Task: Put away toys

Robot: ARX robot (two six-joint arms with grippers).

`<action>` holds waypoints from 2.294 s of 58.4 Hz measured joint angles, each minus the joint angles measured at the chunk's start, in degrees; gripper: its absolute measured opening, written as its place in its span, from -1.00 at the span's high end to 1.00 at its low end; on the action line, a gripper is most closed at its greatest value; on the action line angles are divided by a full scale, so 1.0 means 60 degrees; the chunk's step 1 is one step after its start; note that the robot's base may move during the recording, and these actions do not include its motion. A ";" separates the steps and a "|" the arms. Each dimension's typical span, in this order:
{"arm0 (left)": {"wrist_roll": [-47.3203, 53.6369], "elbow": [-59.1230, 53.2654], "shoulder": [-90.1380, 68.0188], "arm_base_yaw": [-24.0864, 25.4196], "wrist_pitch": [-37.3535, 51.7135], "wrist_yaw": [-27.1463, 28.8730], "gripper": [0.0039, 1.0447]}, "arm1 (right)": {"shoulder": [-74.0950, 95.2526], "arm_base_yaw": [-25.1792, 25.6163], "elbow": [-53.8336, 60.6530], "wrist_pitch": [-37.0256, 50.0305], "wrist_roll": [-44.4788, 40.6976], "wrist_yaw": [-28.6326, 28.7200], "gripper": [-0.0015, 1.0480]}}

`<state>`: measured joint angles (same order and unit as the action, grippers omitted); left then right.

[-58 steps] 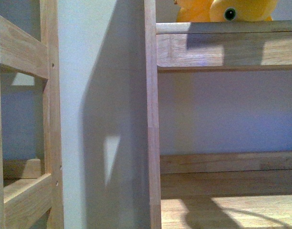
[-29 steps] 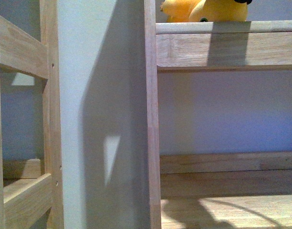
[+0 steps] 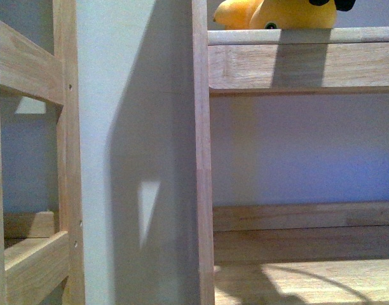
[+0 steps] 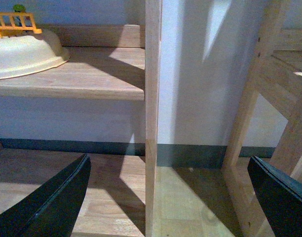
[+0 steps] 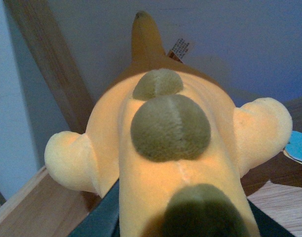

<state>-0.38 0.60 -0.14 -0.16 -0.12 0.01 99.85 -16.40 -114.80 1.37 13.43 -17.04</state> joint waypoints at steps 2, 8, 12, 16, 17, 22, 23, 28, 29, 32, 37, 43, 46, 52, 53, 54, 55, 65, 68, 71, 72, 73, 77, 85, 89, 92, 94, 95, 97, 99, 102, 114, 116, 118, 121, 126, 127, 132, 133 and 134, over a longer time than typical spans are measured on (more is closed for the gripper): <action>0.0000 0.0000 0.0000 0.0000 0.0000 0.0000 -0.88 | -0.0015 -0.0011 0.0062 0.0091 -0.0124 -0.0025 -0.29; 0.0000 0.0000 0.0000 0.0000 0.0000 0.0000 -0.88 | -0.0113 -0.0069 0.0331 0.0459 -0.0433 -0.0135 -0.57; 0.0000 0.0000 0.0000 0.0000 0.0000 0.0000 -0.88 | -0.0186 -0.0109 0.0499 0.0725 -0.0557 -0.0219 -0.79; 0.0000 0.0000 0.0000 0.0000 0.0000 0.0000 -0.88 | -0.0211 -0.0146 0.0561 0.0925 -0.0652 -0.0284 -0.90; 0.0000 0.0000 0.0000 0.0000 0.0000 0.0000 -0.88 | -0.0219 -0.0157 0.0572 0.0958 -0.0678 -0.0302 -0.89; 0.0000 0.0000 0.0000 0.0000 0.0000 0.0000 -0.88 | -0.0284 -0.0186 0.0652 0.1242 -0.0936 -0.0576 -0.87; 0.0000 0.0000 0.0000 0.0000 0.0000 0.0000 -0.88 | -0.0299 -0.0189 0.0670 0.1308 -0.0987 -0.0616 -0.87; 0.0000 0.0000 0.0000 0.0000 0.0000 0.0000 -0.88 | -0.0470 -0.0240 0.0925 0.1985 -0.1526 -0.0852 -0.87; 0.0000 0.0000 0.0000 0.0000 0.0000 0.0000 -0.88 | -0.0539 -0.0251 0.1016 0.2197 -0.1716 -0.0925 -0.87; 0.0000 0.0000 0.0000 0.0000 0.0000 0.0000 -0.88 | -0.0714 -0.0262 0.1213 0.2535 -0.2065 -0.1005 -0.87; 0.0000 0.0000 0.0000 0.0000 0.0000 0.0000 -0.88 | -0.1180 -0.0302 0.1738 0.3279 -0.2637 -0.1122 -0.87; 0.0000 0.0000 0.0000 0.0000 0.0000 0.0000 -0.88 | -0.2036 -0.0361 0.2670 0.4018 -0.3224 -0.1319 -0.87; 0.0000 -0.0004 0.0000 0.0000 0.0000 0.0000 -0.88 | -0.2510 -0.0361 0.3162 0.4164 -0.3293 -0.1464 -0.87; 0.0000 0.0000 0.0000 0.0000 0.0000 0.0000 -0.88 | -0.3585 -0.0357 0.4386 0.4765 -0.3701 -0.1792 -0.87; 0.0000 0.0000 0.0000 0.0000 0.0000 0.0000 -0.88 | -0.3876 -0.0361 0.4728 0.4940 -0.3756 -0.1851 -0.87; 0.0000 0.0000 0.0000 0.0000 0.0000 0.0000 -0.88 | -0.4018 -0.0357 0.4896 0.5013 -0.3829 -0.1880 -0.87; 0.0000 0.0000 0.0000 0.0000 0.0000 0.0000 -0.88 | -0.4324 -0.0357 0.5257 0.5151 -0.3949 -0.1938 -0.87; 0.0000 0.0000 0.0000 0.0000 0.0000 0.0000 -0.88 | -0.7129 -0.0342 0.8386 0.5486 -0.4244 -0.1978 -0.87; 0.0000 0.0000 0.0000 0.0000 0.0000 0.0000 -0.88 | -0.7919 -0.0328 0.9253 0.5300 -0.4222 -0.1985 -0.87; 0.0000 0.0000 0.0000 0.0000 0.0000 0.0000 -0.88 | -0.8531 -0.0317 0.9923 0.5129 -0.4200 -0.1982 -0.87; 0.0000 0.0000 0.0000 0.0000 0.0000 0.0000 -0.88 | -0.8830 -0.0295 1.0251 0.5023 -0.4160 -0.1978 -0.87; 0.0000 0.0000 0.0000 0.0000 0.0000 0.0000 -0.88 | -0.8976 -0.0284 1.0415 0.4965 -0.4116 -0.1982 -0.87; 0.0000 0.0000 0.0000 0.0000 0.0000 0.0000 -0.88 | -0.9839 -0.0204 1.1315 0.4470 -0.3858 -0.2058 -0.87; 0.0000 0.0000 0.0000 0.0000 0.0000 0.0000 -0.88 | -1.1602 -0.0182 1.3005 0.3683 -0.3370 -0.2634 -0.87; 0.0000 0.0000 0.0000 0.0000 0.0000 0.0000 -0.88 | -1.2338 -0.0255 1.3708 0.3588 -0.3136 -0.2889 -0.87; 0.0000 0.0000 0.0000 0.0000 0.0000 0.0000 -0.88 | -1.2608 -0.0346 1.4039 0.3581 -0.2980 -0.2991 -0.87; 0.0000 0.0000 0.0000 0.0000 0.0000 0.0000 -0.88 | -1.2805 -0.0455 1.4378 0.3574 -0.2863 -0.3115 -0.87; 0.0000 0.0000 0.0000 0.0000 0.0000 0.0000 -0.88 | -1.2841 -0.0481 1.4466 0.3574 -0.2830 -0.3133 -0.87; 0.0000 0.0000 0.0000 0.0000 0.0000 0.0000 -0.88 | -1.2954 -0.0532 1.4732 0.3541 -0.2714 -0.3173 -0.87; 0.0000 0.0000 0.0000 0.0000 0.0000 0.0000 -0.88 | -1.3089 -0.0561 1.5063 0.3399 -0.2539 -0.3198 -0.87; 0.0000 0.0000 0.0000 0.0000 0.0000 0.0000 -0.88 | -1.3406 -0.0590 1.5730 0.3111 -0.2149 -0.3399 -0.87; 0.0000 0.0000 0.0000 0.0000 0.0000 0.0000 -0.88 | -1.4287 -0.1173 1.7376 0.2838 -0.1679 -0.3752 -0.87; 0.0000 0.0000 0.0000 0.0000 0.0000 0.0000 -0.88 | -1.4433 -0.1111 1.7558 0.2546 -0.1570 -0.3632 -0.87; 0.0000 -0.0004 0.0000 0.0000 0.0000 0.0000 -0.88 | -1.4597 -0.0994 1.7682 0.2116 -0.1355 -0.3435 -0.87; 0.0000 0.0000 0.0000 0.0000 0.0000 0.0000 -0.88 | -1.4728 -0.0867 1.7802 0.1632 -0.1162 -0.3421 -0.87; 0.0000 0.0000 0.0000 0.0000 0.0000 0.0000 -0.88 | -1.4750 -0.0823 1.7835 0.1526 -0.0954 -0.3406 -0.87; 0.0000 0.0000 0.0000 0.0000 0.0000 0.0000 -0.88 | -1.4761 -0.0823 1.7835 0.1526 -0.0933 -0.3402 -0.87; 0.0000 0.0000 0.0000 0.0000 0.0000 0.0000 -0.88 | -1.4794 -0.0823 1.7835 0.1526 -0.0874 -0.3373 -0.87; 0.0000 0.0000 0.0000 0.0000 0.0000 0.0000 -0.88 | -1.4794 -0.0823 1.7835 0.1526 -0.0871 -0.3373 -0.87; 0.0000 0.0000 0.0000 0.0000 0.0000 0.0000 -0.88 | -1.4794 -0.0820 1.7835 0.1526 -0.0867 -0.3373 -0.87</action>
<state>-0.38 0.60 -0.14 -0.16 -0.12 0.01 11.09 -21.32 -7.79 10.52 8.23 -37.28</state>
